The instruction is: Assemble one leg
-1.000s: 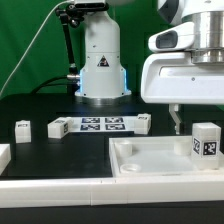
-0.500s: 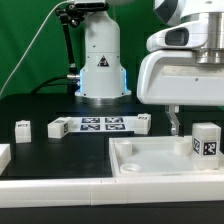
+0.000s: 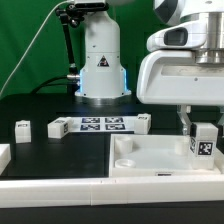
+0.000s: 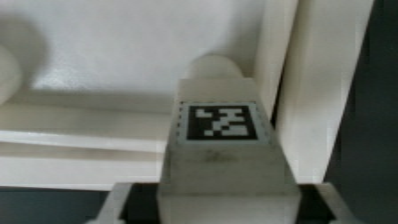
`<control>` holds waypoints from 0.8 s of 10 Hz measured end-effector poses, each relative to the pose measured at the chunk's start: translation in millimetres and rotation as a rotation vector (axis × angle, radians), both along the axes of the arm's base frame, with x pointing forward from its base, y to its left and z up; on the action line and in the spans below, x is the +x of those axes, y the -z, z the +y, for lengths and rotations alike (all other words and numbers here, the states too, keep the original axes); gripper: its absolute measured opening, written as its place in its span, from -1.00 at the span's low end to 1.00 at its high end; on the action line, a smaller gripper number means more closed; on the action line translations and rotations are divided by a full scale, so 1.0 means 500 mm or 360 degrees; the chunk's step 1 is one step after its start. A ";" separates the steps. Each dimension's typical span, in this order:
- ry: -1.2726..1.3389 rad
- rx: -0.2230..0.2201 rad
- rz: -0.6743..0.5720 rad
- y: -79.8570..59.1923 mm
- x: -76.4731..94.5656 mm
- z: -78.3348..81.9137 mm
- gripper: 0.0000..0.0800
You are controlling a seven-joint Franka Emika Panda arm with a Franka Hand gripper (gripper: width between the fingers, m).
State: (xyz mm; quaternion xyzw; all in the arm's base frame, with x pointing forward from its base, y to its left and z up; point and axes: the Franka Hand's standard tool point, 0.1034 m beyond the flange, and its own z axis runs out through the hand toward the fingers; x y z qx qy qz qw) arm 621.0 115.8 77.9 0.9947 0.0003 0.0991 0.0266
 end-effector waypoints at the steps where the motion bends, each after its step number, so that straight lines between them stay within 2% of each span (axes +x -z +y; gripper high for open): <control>1: 0.0187 0.0047 -0.0008 0.000 -0.001 0.000 -0.27; 3: 0.0520 0.0124 -0.0020 0.002 -0.003 -0.001 -0.27; 5: 0.0833 0.0181 -0.0053 0.003 -0.003 -0.017 -0.27; 8: 0.1234 0.0203 -0.0089 0.004 -0.012 -0.054 -0.24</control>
Offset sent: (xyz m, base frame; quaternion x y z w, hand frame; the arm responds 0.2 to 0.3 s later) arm -0.0079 -0.0045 0.0008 0.0156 0.0141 0.2326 0.9724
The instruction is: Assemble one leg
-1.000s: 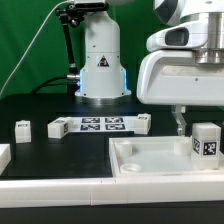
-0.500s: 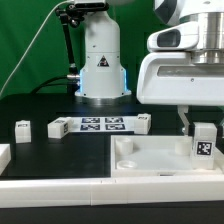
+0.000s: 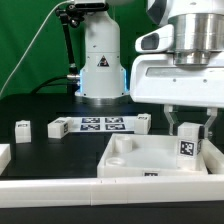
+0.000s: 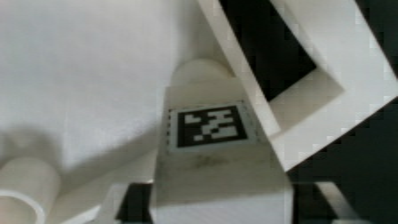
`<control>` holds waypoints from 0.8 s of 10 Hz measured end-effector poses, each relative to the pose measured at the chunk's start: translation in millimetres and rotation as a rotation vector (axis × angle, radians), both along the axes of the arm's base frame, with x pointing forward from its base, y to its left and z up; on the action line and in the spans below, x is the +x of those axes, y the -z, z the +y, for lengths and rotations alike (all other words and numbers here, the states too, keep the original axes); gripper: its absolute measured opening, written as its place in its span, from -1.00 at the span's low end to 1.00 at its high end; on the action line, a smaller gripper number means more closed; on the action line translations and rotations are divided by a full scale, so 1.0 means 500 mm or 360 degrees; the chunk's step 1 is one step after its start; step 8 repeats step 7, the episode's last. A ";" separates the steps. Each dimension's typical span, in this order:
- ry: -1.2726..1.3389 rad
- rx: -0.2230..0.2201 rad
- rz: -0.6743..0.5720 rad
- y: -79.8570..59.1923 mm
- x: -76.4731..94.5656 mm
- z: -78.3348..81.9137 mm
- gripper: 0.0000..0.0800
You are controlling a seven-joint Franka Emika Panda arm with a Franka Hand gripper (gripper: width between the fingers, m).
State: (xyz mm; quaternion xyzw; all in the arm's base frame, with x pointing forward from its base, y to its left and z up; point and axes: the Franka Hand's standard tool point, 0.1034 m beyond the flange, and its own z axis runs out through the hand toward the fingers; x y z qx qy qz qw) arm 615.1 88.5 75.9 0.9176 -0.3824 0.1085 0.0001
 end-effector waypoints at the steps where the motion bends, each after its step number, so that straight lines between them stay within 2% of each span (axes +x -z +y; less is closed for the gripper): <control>1: 0.0040 0.0003 0.0001 0.000 0.000 -0.005 -0.20; 2: 0.0088 0.0019 -0.0003 0.000 -0.001 -0.003 -0.20; 3: 0.0075 0.0016 -0.0002 0.000 -0.001 -0.003 0.24; 4: 0.0075 0.0016 -0.0002 0.000 -0.001 -0.003 0.24; 5: 0.0075 0.0016 -0.0002 0.000 -0.001 -0.003 0.55; 8: 0.0075 0.0016 -0.0002 0.000 -0.001 -0.003 0.60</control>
Offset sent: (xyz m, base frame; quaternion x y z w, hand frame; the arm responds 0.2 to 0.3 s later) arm 0.0000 0.0000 0.0000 0.0000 0.0000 0.0000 1.0000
